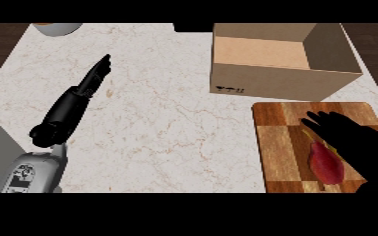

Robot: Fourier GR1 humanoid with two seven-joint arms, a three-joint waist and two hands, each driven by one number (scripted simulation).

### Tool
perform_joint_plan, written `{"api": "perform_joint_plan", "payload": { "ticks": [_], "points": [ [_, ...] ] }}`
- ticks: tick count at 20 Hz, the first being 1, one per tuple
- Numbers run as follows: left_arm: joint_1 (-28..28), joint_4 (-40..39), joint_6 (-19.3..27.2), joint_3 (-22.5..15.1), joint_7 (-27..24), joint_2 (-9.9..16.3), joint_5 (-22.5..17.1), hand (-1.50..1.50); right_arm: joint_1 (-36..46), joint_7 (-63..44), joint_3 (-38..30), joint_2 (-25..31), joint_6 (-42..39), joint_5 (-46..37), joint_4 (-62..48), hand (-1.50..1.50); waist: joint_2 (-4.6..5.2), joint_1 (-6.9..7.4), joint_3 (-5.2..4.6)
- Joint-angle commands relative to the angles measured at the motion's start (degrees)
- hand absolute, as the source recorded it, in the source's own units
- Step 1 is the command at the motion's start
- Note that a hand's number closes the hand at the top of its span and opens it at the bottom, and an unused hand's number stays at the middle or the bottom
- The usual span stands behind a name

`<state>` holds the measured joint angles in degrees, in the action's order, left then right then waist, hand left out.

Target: Pick the pear from the cutting board and place it in the cardboard box

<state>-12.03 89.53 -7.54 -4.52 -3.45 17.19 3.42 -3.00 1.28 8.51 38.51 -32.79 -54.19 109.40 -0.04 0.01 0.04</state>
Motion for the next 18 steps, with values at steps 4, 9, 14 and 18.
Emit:
{"api": "perform_joint_plan", "payload": {
  "ticks": [4, 9, 14, 18],
  "points": [
    [0.2, -4.3, -4.2, 4.6, -4.0, 1.4, 0.0, 0.0, -0.1, 2.3, 1.2, -4.3, -0.1, -4.0, -2.5, -1.5, 0.06, -0.09, -0.05],
    [2.5, 1.9, -3.0, 3.3, 0.0, -1.4, 1.9, 0.0, 0.8, 4.4, -0.4, -4.8, 4.8, -9.1, -8.6, -1.5, 0.01, 0.12, -0.03],
    [2.6, 2.4, -2.9, 1.8, 0.4, -3.5, 4.5, 0.0, 1.6, 8.9, -3.6, -4.4, 7.4, -10.2, -14.5, -1.5, 0.01, 0.05, -0.02],
    [2.5, -0.1, -4.0, 3.8, -2.5, -3.2, 5.3, 0.0, 1.8, 7.0, -0.1, -8.9, 5.3, -13.2, -14.9, -1.5, 0.03, 0.02, -0.04]
  ]
}}
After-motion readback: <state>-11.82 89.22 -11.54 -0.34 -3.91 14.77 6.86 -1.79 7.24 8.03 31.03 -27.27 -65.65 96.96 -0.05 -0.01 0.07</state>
